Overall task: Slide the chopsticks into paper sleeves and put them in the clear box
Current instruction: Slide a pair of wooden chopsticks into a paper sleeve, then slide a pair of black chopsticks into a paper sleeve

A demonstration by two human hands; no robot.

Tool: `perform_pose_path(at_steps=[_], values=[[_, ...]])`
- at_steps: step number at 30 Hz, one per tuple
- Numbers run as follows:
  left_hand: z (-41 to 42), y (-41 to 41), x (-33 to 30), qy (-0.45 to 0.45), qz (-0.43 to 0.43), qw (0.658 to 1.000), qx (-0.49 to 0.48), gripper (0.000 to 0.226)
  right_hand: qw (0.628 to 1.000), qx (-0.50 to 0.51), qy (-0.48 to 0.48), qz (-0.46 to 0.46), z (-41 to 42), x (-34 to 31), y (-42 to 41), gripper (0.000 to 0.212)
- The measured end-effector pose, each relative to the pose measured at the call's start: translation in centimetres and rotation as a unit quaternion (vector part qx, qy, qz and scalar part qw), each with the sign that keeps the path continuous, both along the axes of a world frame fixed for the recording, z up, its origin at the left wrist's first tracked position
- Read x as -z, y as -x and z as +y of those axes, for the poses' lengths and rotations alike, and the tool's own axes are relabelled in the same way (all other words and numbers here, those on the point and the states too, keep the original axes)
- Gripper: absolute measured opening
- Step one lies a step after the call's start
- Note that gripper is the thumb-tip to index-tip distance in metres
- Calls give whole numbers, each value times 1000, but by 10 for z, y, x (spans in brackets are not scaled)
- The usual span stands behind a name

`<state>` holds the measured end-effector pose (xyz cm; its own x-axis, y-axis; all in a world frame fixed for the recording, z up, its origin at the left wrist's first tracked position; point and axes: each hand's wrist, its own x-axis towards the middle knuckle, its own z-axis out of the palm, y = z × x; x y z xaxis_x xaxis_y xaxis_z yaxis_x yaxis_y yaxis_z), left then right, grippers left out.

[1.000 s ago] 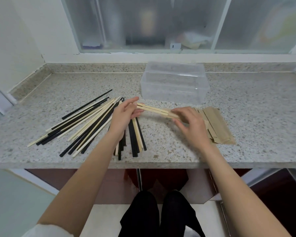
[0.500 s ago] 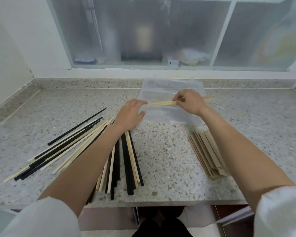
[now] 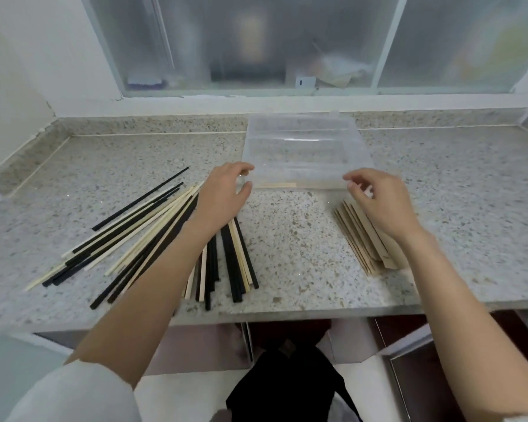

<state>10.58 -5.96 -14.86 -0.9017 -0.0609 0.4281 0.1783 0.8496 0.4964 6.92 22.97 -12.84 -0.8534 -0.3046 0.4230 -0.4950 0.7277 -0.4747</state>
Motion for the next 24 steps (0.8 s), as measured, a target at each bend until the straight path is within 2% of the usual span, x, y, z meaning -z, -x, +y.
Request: perform_pose_path(at_steps=[2,4,6,10,18,24], values=[[1,-23,4,12,-40,999,-9,27,992,83,-94,19,15,21,-22,26],[3,-45,12,44,-72,996,-20,30,974,131,-182,-12,23,38,-37,33],[7,-66,21,75,-116,990,-42,39,962,146,-224,-58,27,50,-47,38],[16,-93,39,113,-172,976,-68,58,955,149,-251,-53,25,64,-58,39],[27,-100,39,162,-128,977,-53,42,962,153,-227,-13,20,67,-67,33],[47,-76,30,194,-173,960,-103,55,971,151,-182,23,13,67,-73,28]])
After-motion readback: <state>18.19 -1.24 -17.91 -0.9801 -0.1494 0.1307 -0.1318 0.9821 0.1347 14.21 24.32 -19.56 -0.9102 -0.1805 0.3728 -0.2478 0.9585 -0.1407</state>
